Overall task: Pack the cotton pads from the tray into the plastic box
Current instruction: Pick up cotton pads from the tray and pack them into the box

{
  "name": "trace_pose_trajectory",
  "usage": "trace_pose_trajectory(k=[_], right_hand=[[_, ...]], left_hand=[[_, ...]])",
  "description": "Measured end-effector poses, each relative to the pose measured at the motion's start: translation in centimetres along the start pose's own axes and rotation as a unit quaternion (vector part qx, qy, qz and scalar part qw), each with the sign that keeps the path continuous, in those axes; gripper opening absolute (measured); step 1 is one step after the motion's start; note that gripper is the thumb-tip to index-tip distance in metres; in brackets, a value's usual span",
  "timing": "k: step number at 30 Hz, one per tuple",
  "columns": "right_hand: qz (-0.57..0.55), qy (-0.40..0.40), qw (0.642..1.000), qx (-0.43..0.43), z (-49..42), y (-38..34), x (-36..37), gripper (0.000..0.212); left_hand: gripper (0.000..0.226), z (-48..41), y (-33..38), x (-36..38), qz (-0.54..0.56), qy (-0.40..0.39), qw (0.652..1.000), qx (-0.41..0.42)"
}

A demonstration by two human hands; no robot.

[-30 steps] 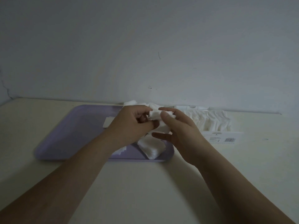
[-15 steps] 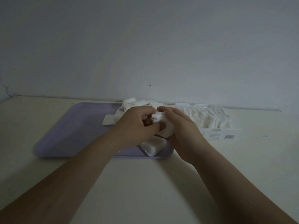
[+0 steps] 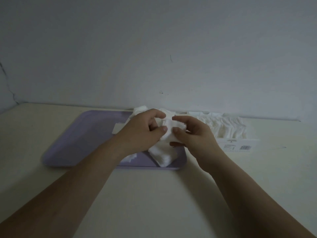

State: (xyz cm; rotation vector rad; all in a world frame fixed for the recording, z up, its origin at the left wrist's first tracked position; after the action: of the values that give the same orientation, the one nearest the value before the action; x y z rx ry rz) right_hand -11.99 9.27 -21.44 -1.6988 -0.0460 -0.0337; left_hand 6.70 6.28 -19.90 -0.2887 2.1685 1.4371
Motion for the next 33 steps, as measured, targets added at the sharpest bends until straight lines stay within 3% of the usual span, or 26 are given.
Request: trace_pose_trajectory(k=[2,5,8,11,13,17,21,24,27,30,33], right_hand=[[-0.008,0.023,1.0,0.008,-0.1,0.2,-0.1,0.031],[-0.029,0.014,0.999,0.017,0.1,0.1,0.3,0.041],[-0.032,-0.029,0.999,0.013,0.4,-0.3,1.0,0.032],[-0.049,-0.062,0.996,0.036,0.6,-0.2,1.5,0.021],[-0.064,-0.083,0.992,0.066,0.8,-0.1,1.7,0.026],[-0.113,-0.128,0.981,0.094,1.0,-0.2,1.7,0.031],[-0.141,-0.152,0.973,0.098,1.0,-0.1,1.8,0.023],[-0.096,-0.089,0.989,0.068,0.8,-0.1,1.4,0.023],[-0.024,0.015,0.999,0.045,0.3,-0.1,0.7,0.02],[0.039,0.065,0.997,0.031,0.1,-0.1,0.6,0.019],[0.059,0.072,0.996,0.015,0.2,-0.1,0.6,0.024]], left_hand=[[0.051,0.2,0.4,-0.5,-0.062,0.023,0.997,0.046],[0.081,0.7,1.7,-0.3,-0.183,-0.018,0.973,0.139],[0.071,0.8,2.4,1.1,-0.244,-0.032,0.957,0.153],[0.047,0.8,1.9,1.3,-0.235,0.0,0.963,0.132],[0.04,0.7,1.6,1.0,-0.203,0.008,0.971,0.124],[0.051,0.5,1.6,1.3,-0.12,0.004,0.974,0.193],[0.067,0.3,1.1,1.8,-0.054,-0.052,0.981,0.181],[0.073,0.2,0.6,0.4,-0.122,-0.009,0.987,0.107],[0.036,0.2,0.2,-1.2,-0.204,0.04,0.976,0.063],[0.032,0.6,0.0,-0.4,-0.215,-0.06,0.975,-0.001],[0.028,1.4,-0.3,1.2,-0.226,-0.126,0.966,-0.012]])
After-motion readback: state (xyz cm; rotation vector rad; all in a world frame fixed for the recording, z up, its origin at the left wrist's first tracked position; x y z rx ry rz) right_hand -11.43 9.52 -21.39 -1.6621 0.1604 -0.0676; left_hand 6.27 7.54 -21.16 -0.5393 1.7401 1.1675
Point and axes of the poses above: each hand's wrist, its own z-axis away from the middle knuckle, its own x-axis out of the palm, y = z × x, the point moved 2 cm from there along -z, towards the middle knuckle, and after that the axes turned 2 degrees about x, right-handed, at the moved point
